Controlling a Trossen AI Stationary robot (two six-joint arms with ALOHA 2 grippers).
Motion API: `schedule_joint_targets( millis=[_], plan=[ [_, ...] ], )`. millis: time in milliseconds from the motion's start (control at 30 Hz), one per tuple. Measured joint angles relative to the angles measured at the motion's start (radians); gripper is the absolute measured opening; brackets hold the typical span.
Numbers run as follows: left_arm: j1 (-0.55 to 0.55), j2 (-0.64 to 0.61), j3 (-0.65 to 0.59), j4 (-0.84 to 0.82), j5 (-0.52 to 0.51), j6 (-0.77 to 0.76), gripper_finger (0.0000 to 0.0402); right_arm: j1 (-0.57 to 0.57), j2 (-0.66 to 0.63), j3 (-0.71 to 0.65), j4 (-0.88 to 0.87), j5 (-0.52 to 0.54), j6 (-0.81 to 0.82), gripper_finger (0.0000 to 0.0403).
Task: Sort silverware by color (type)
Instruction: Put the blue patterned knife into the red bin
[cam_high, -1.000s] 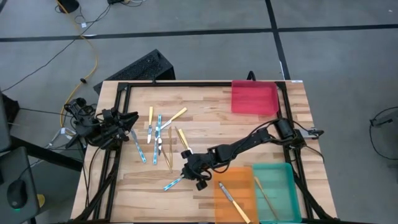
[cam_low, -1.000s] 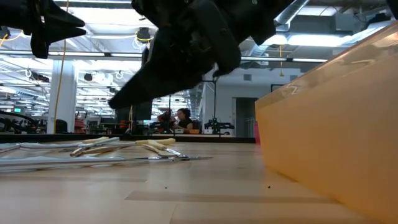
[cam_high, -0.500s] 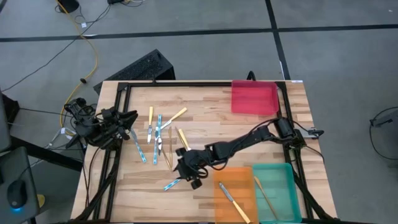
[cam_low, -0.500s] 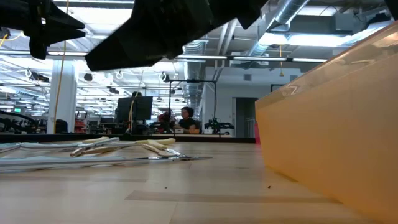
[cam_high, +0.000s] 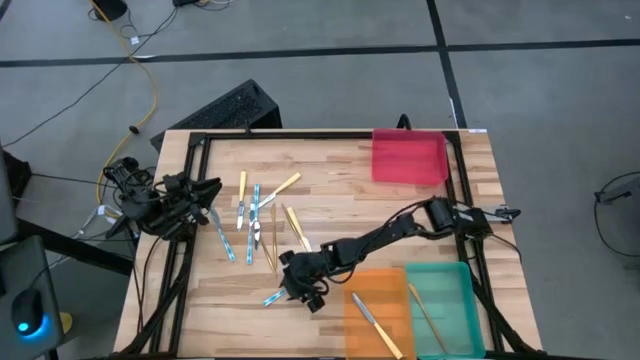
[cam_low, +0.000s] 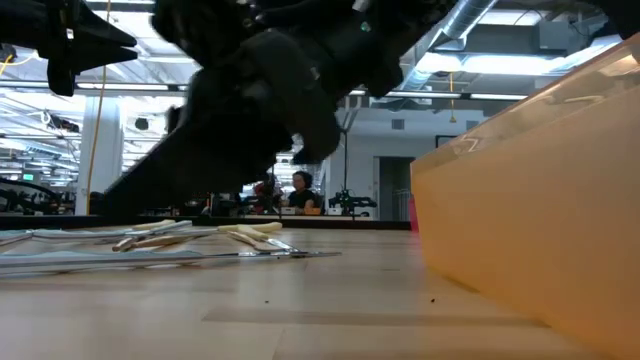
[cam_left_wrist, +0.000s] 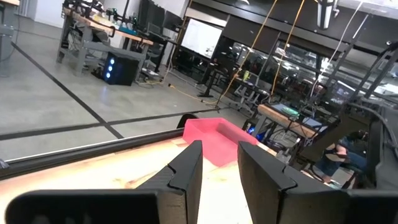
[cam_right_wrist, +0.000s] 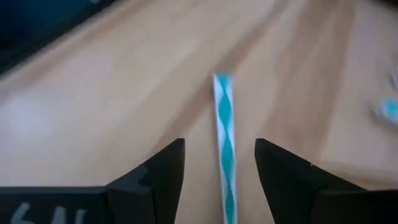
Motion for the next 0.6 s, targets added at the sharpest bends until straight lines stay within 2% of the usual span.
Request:
schedule_joint_targets(
  millis=[233,600],
  plan=[
    [0.000,0.000,0.000,-0.004,0.004,-0.005,0.0089,-0.001,0.060,0.101,-0.122,-0.026,-0.013,0.0216],
    [0.000,0.000,0.000,-0.030,0.004,-0.025,0.0089,-0.029,0.058,0.107,-0.146,-0.027,-0.010,0.0215]
  ],
)
